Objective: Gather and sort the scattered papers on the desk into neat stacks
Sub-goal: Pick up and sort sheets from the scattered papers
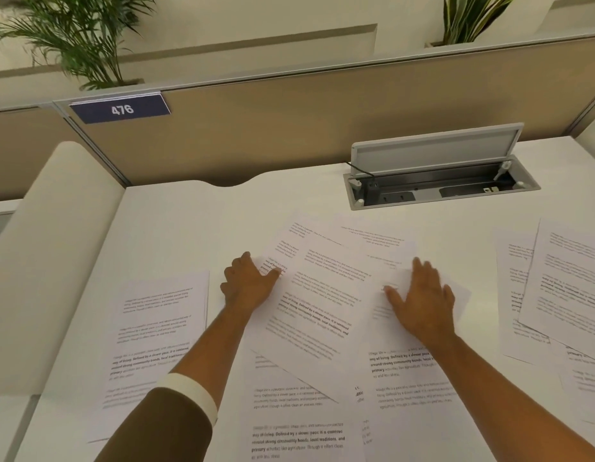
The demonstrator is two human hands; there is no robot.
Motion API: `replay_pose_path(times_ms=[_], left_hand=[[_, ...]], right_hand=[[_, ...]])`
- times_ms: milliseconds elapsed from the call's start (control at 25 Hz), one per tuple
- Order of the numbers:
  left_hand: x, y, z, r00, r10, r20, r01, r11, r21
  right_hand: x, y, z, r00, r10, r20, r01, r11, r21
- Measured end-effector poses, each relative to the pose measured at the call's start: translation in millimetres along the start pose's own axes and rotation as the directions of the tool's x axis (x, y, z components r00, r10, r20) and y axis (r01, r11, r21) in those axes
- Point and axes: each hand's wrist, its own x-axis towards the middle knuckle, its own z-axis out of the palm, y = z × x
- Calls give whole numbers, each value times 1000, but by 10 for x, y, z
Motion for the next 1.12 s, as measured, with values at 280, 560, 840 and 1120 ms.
replay_pose_path(times_ms=[280,560,840,1120], left_hand=[[-332,122,263,997,66,40,-66,998,-2],[-400,-55,176,999,11,-36,-10,999,32],[-509,95,215,1000,-21,-17,18,993,-117],[-549,135,178,996,-76,37,79,994,-81]], right_hand=[[-294,-483,115,998,-22,65,25,999,-40],[-12,-81,-205,998,37,52,-34,997,-67],[-28,-240,-108,999,-42,13,44,953,-301],[20,-191,-167,998,49,-32,-56,944,-325]])
